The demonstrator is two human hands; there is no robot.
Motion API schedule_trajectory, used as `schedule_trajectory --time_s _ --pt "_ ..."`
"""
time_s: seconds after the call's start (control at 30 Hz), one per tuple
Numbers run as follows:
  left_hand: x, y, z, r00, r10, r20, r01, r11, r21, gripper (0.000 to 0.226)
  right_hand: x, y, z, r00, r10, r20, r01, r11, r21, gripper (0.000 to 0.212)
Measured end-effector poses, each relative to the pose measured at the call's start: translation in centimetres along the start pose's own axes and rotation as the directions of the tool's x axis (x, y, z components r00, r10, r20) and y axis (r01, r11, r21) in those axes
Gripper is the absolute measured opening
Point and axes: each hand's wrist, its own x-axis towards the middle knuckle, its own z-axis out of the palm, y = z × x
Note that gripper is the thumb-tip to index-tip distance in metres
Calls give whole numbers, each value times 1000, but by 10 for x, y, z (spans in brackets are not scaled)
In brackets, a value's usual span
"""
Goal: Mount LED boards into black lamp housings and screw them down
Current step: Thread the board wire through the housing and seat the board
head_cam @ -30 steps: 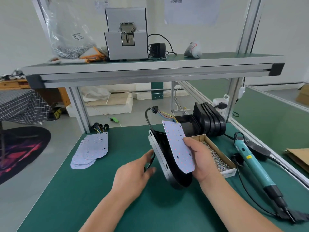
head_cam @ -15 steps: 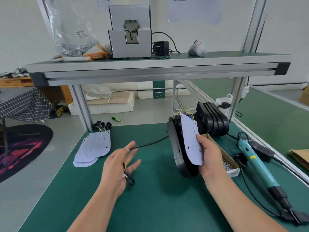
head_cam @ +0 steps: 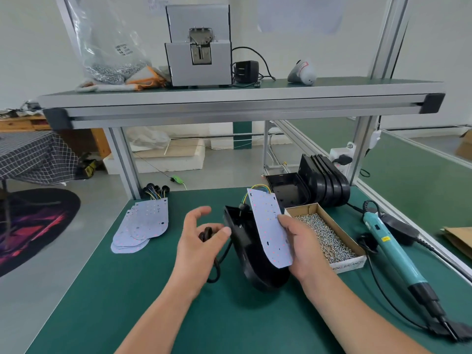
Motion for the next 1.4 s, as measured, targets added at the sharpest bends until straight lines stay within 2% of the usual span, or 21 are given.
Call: schedule_trajectory --time_s 0.17,0.3,0.5,0.7,0.8,0.87,1.0,1.07,1.13,1.2,1.27,1.33,1.4 --pt "1 -4 -2 989 -80 121 78 997 17 27 0 -1 0 1000 6 25 -5 1000 -9 28" --pt "2 -8 -6 959 -124 257 153 984 -95 40 0 3 1 999 25 34 -24 999 -23 37" --pt "7 -17 -7 919 -177 353 279 923 -264 38 0 5 1 997 54 48 -53 998 -23 37" --pt "10 -26 -3 926 -241 290 316 916 -248 22 -1 2 0 993 24 116 -8 991 -137 19" --pt "13 -29 -8 930 -239 280 321 899 -297 24 2 -7 -8 993 -33 116 67 951 -303 12" --pt "14 -31 -10 934 -235 269 315 898 -307 29 3 -10 -12 992 -46 115 94 884 -457 5" --pt "15 -31 -8 939 -217 265 295 906 -304 31 1 -10 -12 981 -120 155 193 725 -661 38" --pt "14 -30 -6 944 -207 256 281 912 -299 32 1 -7 -11 972 -160 172 235 656 -717 42" --pt "12 -29 -5 949 -196 245 264 921 -286 34 -2 -4 -6 948 -264 180 302 556 -775 43" --pt "11 -28 -4 953 -184 241 248 930 -272 34 -9 -3 5 870 -425 249 443 455 -773 50" --pt "10 -28 -4 956 -171 238 234 934 -269 33 -19 -3 21 775 -525 352 582 378 -720 51" --pt "8 -27 -3 961 -147 233 208 941 -265 33 -26 -1 38 717 -532 450 647 269 -713 50" --pt "6 -27 -2 970 -117 213 171 951 -259 32 -27 2 52 676 -503 538 642 45 -765 51"
